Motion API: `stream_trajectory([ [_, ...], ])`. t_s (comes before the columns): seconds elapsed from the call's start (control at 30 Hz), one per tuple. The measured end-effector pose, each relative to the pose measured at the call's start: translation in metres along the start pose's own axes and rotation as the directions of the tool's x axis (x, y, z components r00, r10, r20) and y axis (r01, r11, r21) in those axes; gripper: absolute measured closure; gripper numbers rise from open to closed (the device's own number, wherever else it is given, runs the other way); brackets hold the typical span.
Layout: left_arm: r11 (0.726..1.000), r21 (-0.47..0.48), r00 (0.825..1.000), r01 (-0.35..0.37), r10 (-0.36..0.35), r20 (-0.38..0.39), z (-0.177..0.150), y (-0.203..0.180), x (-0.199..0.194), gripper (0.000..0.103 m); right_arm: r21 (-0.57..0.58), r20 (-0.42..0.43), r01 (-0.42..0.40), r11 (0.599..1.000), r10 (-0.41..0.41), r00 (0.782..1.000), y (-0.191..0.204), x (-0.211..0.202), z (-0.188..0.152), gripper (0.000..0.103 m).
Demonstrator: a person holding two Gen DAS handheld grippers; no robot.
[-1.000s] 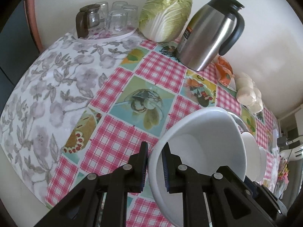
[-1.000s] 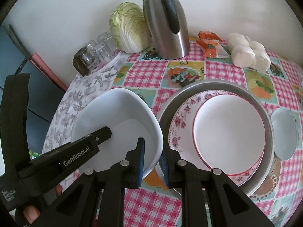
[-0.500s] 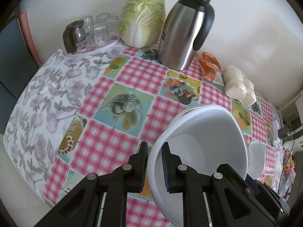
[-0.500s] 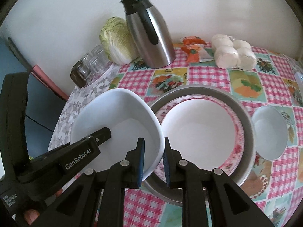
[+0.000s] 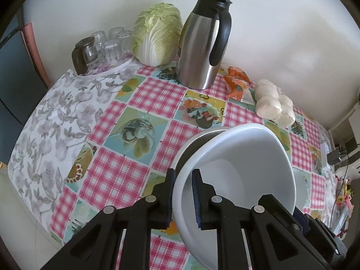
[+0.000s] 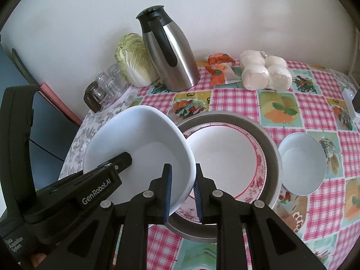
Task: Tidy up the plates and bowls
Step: 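Lower the square white bowl into the red-rimmed bowl in the basin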
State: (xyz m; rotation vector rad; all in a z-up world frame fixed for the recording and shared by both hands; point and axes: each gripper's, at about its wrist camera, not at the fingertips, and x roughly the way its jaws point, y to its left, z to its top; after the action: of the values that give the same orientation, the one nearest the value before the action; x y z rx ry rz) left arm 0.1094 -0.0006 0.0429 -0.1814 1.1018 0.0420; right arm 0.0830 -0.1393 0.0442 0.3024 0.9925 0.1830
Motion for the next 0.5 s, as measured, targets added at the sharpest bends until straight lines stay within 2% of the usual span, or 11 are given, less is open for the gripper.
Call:
stream_trajectory([
  [0.5,0.998,0.060,1.000,0.017,-0.017,-0.015,0.006,-0.032,0.008,0.086,0.071,0.009,0.014,0.997,-0.015,1.000,-0.030,-0.006,0.007,0.083],
])
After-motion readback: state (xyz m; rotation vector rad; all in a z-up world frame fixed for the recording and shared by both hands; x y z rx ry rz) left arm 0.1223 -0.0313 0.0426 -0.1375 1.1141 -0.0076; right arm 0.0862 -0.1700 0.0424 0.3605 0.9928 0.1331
